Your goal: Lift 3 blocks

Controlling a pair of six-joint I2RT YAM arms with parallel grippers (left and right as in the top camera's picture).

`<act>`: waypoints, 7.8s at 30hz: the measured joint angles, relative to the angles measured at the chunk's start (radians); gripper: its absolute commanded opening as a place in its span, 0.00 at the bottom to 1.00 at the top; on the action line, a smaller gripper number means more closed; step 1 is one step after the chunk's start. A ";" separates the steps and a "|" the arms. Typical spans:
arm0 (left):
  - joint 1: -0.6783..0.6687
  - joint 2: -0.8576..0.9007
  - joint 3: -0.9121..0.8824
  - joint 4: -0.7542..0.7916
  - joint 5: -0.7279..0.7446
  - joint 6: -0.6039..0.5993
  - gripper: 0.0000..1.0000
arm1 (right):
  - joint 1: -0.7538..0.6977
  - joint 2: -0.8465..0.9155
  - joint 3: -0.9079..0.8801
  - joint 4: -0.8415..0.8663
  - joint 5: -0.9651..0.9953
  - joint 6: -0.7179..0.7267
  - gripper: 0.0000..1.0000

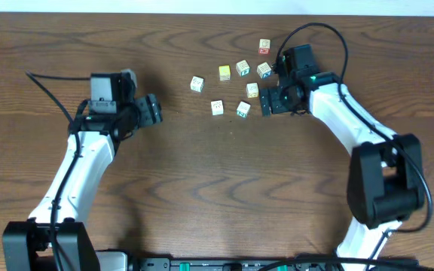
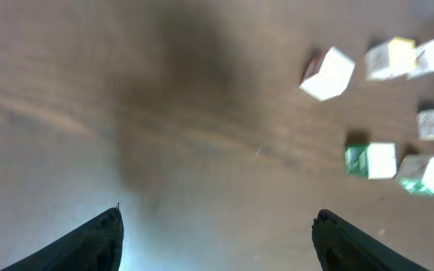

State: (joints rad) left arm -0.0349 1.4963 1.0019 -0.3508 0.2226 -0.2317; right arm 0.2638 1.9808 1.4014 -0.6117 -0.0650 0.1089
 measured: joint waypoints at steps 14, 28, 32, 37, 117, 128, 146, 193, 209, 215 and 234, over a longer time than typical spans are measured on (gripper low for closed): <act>-0.035 0.198 0.143 -0.001 -0.046 -0.005 0.80 | 0.000 0.091 0.070 0.038 0.034 0.021 0.57; -0.074 0.264 0.143 0.042 -0.046 -0.005 0.80 | 0.003 0.152 0.072 0.040 0.056 0.020 0.15; -0.077 0.264 0.143 0.043 -0.046 0.000 0.80 | 0.008 0.151 0.080 0.024 0.062 0.019 0.01; -0.108 0.264 0.159 0.039 -0.047 0.024 0.80 | 0.013 0.122 0.085 -0.134 0.060 0.039 0.01; -0.307 0.599 0.279 0.463 -0.304 -0.113 0.52 | 0.129 -0.432 -0.169 -0.364 0.069 0.273 0.99; -0.307 0.655 0.286 0.483 -0.304 -0.138 0.33 | -0.122 -0.109 0.077 -0.279 0.021 0.098 0.99; -0.307 0.605 0.320 0.241 -0.308 -0.138 0.08 | -0.093 0.325 0.544 -0.334 0.005 0.058 0.83; -0.705 0.353 0.217 -0.274 -0.304 -0.372 0.08 | -0.161 -0.168 0.519 -0.660 0.103 0.145 0.01; -0.706 -0.096 -0.226 0.094 -0.130 -0.364 0.07 | -0.149 -0.761 -0.419 -0.288 -0.109 0.123 0.09; -0.715 -0.076 -0.308 0.139 -0.074 -0.363 0.07 | -0.087 -0.702 -0.646 -0.105 -0.176 0.154 0.13; -0.743 0.091 -0.308 0.270 -0.045 -0.397 0.12 | 0.055 -0.443 -0.665 0.060 -0.214 0.171 0.09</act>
State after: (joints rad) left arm -0.7784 1.5871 0.6937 -0.0803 0.1780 -0.6292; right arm 0.3183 1.5375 0.7364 -0.5522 -0.2794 0.2802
